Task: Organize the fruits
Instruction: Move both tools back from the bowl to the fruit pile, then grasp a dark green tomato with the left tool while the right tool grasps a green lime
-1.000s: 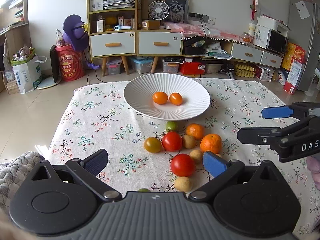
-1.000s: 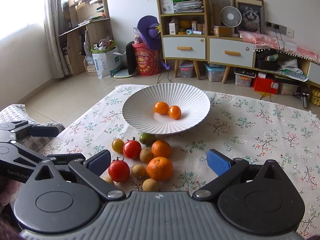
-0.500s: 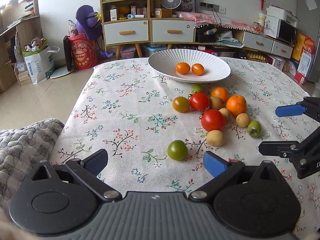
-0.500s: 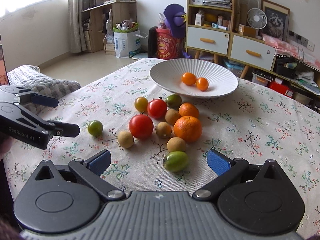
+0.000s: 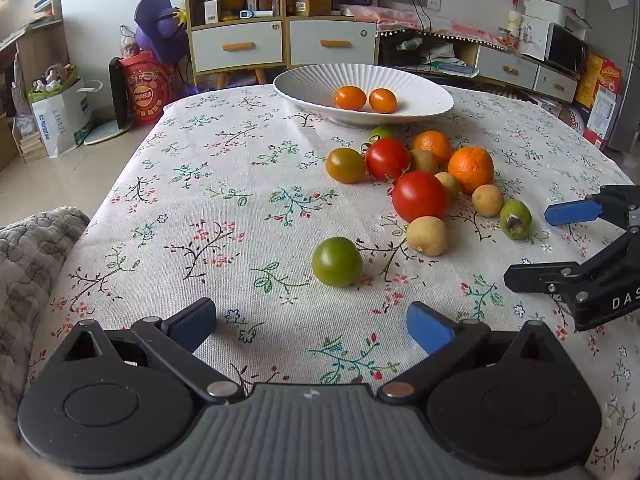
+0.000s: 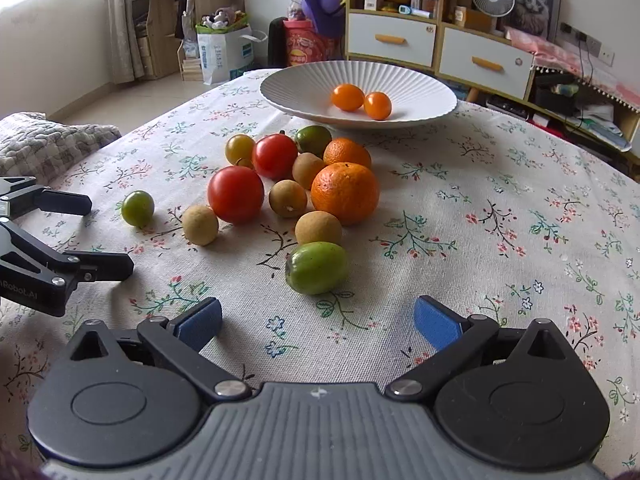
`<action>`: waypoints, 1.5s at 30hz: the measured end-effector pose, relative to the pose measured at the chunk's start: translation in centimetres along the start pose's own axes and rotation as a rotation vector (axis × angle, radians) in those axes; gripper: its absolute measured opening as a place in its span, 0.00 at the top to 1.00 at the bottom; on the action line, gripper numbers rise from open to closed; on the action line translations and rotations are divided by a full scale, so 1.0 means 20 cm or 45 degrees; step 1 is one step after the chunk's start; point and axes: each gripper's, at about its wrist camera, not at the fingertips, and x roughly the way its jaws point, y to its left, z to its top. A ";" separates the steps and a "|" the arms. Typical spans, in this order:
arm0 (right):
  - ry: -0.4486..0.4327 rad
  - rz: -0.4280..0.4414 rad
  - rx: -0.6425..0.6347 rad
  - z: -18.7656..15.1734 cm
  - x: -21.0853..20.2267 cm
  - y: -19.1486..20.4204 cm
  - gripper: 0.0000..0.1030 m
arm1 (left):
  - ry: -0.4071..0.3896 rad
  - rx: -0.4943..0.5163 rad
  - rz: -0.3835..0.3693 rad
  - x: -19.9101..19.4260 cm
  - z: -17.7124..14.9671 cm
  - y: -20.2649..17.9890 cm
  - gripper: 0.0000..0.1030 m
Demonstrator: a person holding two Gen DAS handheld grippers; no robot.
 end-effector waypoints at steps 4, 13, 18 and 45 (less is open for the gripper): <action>-0.001 0.005 -0.012 0.03 -0.01 0.00 0.09 | 0.000 -0.018 -0.014 0.01 0.02 0.00 0.10; -0.009 0.037 -0.073 0.07 0.00 0.00 0.42 | -0.019 -0.013 -0.064 0.00 0.06 -0.01 0.35; -0.004 0.070 -0.107 0.09 -0.01 0.02 0.54 | -0.021 -0.035 -0.076 0.00 0.08 0.01 0.49; 0.004 0.140 -0.083 0.15 -0.04 0.00 0.71 | 0.025 -0.072 -0.121 0.01 0.16 0.01 0.84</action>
